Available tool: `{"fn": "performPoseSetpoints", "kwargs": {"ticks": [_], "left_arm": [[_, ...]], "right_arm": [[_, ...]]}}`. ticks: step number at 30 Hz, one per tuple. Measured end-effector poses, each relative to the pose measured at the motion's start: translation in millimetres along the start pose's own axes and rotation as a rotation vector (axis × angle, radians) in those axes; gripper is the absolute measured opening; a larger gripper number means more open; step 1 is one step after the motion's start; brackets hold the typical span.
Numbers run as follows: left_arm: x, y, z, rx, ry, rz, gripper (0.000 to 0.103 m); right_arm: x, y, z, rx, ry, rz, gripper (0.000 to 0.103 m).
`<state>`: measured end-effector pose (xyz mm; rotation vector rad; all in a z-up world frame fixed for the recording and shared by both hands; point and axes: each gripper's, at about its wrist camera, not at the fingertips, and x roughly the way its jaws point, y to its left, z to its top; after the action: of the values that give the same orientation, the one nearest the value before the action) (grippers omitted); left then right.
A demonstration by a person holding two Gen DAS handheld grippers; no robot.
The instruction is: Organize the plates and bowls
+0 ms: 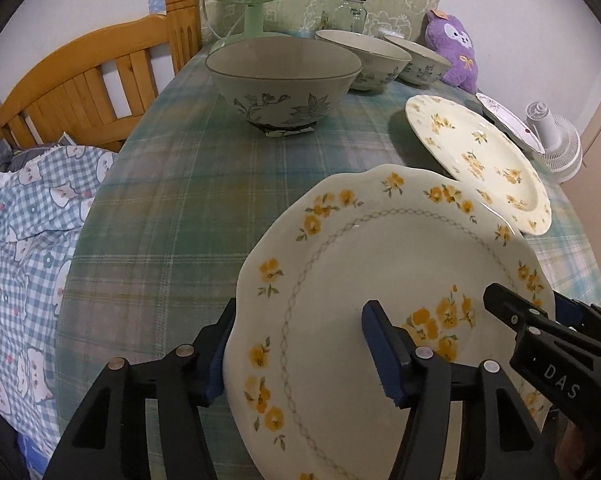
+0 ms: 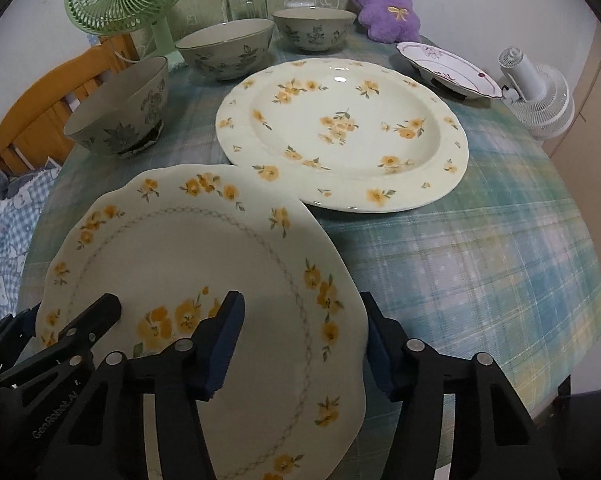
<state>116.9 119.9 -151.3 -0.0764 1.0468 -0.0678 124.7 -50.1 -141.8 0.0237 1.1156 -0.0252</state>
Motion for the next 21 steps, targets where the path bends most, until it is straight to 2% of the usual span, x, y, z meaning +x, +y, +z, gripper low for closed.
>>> {"fn": "performPoseSetpoints", "kwargs": {"ticks": [5, 15, 21], "left_arm": [[0, -1, 0, 0.005, 0.014, 0.003, 0.06], [-18, -7, 7, 0.024, 0.027, 0.012, 0.06], [-39, -19, 21, 0.038, -0.009, 0.007, 0.06]], "right_arm": [[1, -2, 2, 0.007, 0.017, -0.016, 0.05], [-17, -3, 10, 0.011, 0.028, -0.015, 0.05], [-44, -10, 24, 0.009, 0.001, -0.025, 0.05]]}}
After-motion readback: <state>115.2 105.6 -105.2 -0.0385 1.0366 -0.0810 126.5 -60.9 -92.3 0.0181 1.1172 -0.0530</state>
